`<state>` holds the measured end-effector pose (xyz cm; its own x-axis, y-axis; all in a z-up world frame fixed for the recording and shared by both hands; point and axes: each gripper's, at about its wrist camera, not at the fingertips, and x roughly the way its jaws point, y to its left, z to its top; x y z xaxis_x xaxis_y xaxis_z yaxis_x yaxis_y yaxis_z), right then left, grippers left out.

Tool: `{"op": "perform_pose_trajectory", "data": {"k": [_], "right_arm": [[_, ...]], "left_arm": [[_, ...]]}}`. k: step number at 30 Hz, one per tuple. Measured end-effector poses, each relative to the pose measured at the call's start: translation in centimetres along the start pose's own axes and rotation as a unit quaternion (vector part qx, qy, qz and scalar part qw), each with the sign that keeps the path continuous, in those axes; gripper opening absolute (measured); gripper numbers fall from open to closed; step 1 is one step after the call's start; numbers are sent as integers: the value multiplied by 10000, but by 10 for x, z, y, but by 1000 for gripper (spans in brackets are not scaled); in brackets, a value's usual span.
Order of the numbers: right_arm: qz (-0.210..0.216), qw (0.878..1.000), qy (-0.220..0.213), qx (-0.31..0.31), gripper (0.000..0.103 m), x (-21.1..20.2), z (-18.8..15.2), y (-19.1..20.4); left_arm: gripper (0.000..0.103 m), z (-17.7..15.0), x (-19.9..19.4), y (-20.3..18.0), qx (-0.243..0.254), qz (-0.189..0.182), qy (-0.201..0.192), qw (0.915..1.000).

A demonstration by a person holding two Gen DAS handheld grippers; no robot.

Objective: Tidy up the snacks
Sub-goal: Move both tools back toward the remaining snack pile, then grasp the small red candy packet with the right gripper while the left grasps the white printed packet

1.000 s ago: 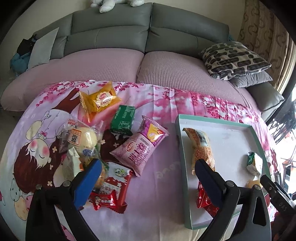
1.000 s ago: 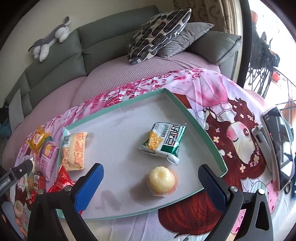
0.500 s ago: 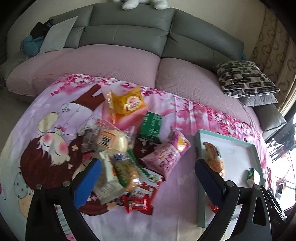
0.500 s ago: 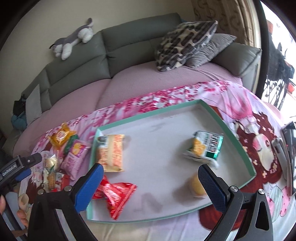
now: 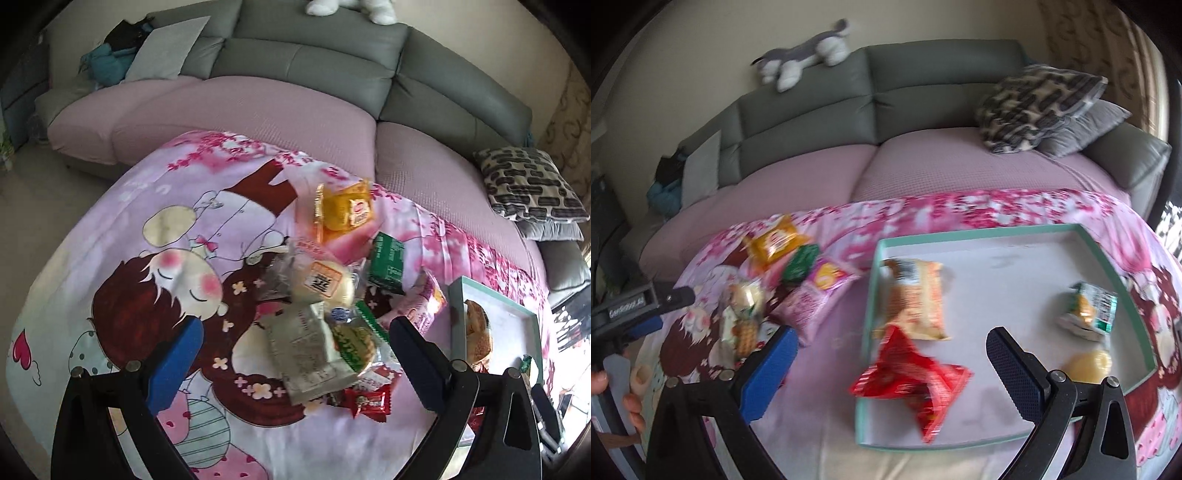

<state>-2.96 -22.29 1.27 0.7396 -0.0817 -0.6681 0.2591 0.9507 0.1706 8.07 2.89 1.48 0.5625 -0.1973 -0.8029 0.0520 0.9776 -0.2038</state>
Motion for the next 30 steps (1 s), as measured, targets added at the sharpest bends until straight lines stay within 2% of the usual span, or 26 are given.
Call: {"op": "perform_pose_trajectory", "data": {"k": [7, 17, 25, 30], "right_arm": [[248, 9988, 130, -406, 103, 13, -5, 42], [356, 9914, 570, -1122, 98, 47, -30, 94], [406, 9852, 762, -1483, 90, 64, -46, 115], [499, 9833, 765, -1573, 82, 67, -49, 123]], "left_arm": [[100, 0, 9, 9, -97, -77, 175, 9998], [100, -10, 47, 18, -374, -122, 768, 9963], [100, -12, 66, 23, -573, -206, 1060, 9925], [100, -13, 72, 17, -513, -269, 1122, 9920]]}}
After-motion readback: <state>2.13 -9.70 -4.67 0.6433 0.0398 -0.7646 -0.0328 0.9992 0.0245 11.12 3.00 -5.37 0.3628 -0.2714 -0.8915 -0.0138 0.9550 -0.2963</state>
